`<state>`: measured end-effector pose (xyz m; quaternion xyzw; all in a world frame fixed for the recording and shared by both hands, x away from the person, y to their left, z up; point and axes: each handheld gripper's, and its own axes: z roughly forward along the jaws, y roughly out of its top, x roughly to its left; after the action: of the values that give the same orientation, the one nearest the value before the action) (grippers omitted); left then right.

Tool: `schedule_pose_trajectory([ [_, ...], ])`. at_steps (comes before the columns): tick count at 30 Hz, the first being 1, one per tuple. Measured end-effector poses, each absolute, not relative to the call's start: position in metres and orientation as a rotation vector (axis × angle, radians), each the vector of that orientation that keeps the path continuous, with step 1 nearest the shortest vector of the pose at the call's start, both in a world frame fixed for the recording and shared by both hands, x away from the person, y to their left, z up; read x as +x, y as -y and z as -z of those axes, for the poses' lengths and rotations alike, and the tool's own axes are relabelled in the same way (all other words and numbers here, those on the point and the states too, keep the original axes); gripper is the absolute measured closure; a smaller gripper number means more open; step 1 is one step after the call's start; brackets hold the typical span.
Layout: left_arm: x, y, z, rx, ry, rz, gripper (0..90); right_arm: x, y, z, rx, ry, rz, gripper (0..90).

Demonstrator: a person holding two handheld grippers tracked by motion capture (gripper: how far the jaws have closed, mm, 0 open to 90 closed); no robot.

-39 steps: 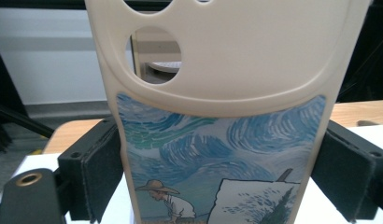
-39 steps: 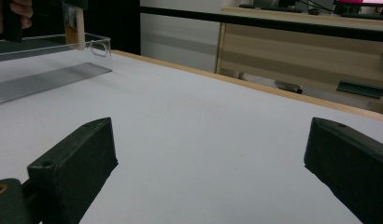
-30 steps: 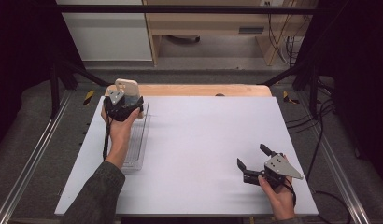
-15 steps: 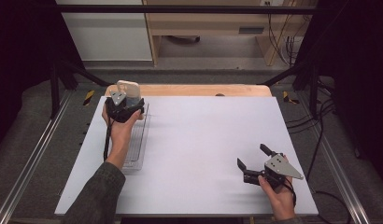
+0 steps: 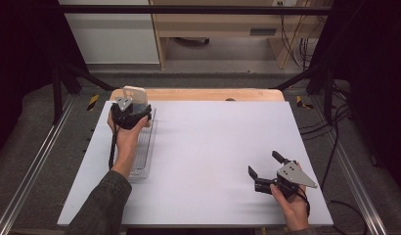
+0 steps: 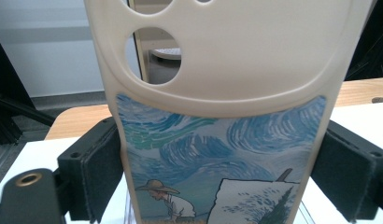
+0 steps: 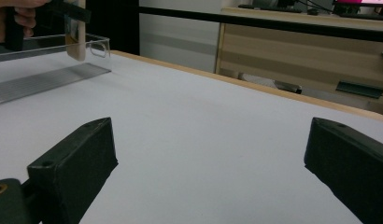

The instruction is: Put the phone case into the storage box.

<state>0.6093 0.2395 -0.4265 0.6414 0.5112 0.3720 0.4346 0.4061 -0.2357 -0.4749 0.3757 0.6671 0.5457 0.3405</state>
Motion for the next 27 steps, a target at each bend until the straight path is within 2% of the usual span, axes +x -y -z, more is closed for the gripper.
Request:
schedule_pose_trajectory([
  [27, 0.6114, -0.237, 0.4339, 1.62, -1.282, -0.917, 10.6, 0.406, 0.235, 0.4747, 0.978, -1.74, -1.419, 2.4],
])
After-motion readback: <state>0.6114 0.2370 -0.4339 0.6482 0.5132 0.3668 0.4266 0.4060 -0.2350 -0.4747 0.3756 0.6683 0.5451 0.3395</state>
